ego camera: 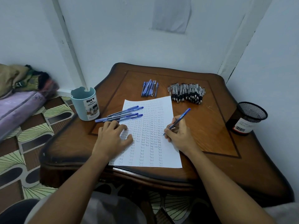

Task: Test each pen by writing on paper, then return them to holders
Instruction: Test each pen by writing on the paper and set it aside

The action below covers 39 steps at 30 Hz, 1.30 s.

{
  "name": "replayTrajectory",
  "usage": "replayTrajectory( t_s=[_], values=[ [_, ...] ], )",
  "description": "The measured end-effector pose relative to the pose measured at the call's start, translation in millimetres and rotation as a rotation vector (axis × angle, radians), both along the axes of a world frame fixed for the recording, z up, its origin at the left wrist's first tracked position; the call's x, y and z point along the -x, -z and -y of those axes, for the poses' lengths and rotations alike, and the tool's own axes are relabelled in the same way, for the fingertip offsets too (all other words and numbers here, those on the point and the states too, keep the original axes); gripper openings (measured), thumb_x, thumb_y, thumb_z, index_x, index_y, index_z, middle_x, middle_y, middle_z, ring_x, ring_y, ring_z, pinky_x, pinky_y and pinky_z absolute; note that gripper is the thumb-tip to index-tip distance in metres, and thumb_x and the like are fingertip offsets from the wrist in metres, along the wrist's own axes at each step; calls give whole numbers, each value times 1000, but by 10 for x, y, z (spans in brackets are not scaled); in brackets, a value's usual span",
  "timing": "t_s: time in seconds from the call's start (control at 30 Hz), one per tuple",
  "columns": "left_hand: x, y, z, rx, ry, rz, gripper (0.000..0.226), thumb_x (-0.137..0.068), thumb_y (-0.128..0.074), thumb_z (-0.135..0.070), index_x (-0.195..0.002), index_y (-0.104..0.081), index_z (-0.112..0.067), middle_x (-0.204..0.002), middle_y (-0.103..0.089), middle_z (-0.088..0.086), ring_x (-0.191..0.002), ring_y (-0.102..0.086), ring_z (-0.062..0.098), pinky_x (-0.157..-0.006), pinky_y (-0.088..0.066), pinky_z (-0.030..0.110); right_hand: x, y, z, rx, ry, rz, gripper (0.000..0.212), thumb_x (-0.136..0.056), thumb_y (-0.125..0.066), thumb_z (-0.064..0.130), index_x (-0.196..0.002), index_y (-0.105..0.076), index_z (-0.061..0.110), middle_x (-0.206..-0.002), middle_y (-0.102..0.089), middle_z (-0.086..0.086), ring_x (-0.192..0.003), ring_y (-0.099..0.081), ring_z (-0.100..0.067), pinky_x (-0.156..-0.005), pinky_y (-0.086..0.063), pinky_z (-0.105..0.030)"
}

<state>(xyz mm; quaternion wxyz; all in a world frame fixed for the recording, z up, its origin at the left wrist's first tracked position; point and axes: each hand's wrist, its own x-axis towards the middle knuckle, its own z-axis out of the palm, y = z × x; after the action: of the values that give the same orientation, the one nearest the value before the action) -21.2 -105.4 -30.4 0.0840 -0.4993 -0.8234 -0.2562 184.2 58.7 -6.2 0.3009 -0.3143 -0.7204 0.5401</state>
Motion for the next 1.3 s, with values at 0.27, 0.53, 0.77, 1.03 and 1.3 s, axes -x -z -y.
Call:
replayTrajectory(
  t_s=[0.27, 0.53, 0.77, 1.03, 1.3],
  values=[
    [12, 29, -5, -8, -11, -20, 48, -76, -46, -59, -100, -70, -26, -91, -46, -10, -96, -41, 16, -81, -35, 38, -39, -8, -7, 37, 9, -40, 34, -92, -63, -6, -96, -39, 18, -80, -61, -17, -64, -61, -26, -56, -50, -35],
    [6, 13, 5, 9, -6, -6, 52, -77, -42, -61, -103, -69, -26, -92, -45, -10, -97, -39, 14, -82, -32, 36, -1, 14, 0, 1, 9, 11, 36, -91, -62, -7, -95, -39, 20, -78, -60, -15, -61, -60, -25, -56, -50, -34],
    [0, -5, 3, 22, -5, 4, 53, -77, -41, -62, -105, -69, -27, -94, -47, -10, -98, -39, 13, -84, -31, 35, 6, -29, 13, 54, 28, -9, 33, -93, -61, -7, -96, -39, 18, -78, -59, -14, -61, -60, -22, -53, -49, -31],
    [-3, 1, -3, 5, -4, -1, 52, -76, -42, -61, -102, -70, -26, -92, -47, -10, -97, -40, 15, -83, -33, 37, 43, -98, -31, 356, 78, -196, 36, -105, -40, 40, -91, -47, 7, -72, -66, -20, -55, -65, -31, -47, -54, -32],
    [-5, -5, 1, 6, -7, 0, 52, -76, -42, -62, -103, -69, -26, -93, -47, -10, -97, -39, 14, -83, -31, 35, 17, -108, -59, 417, 143, -195, 52, -104, -34, 50, -88, -51, 4, -69, -69, -25, -51, -66, -35, -45, -55, -33]
  ],
)
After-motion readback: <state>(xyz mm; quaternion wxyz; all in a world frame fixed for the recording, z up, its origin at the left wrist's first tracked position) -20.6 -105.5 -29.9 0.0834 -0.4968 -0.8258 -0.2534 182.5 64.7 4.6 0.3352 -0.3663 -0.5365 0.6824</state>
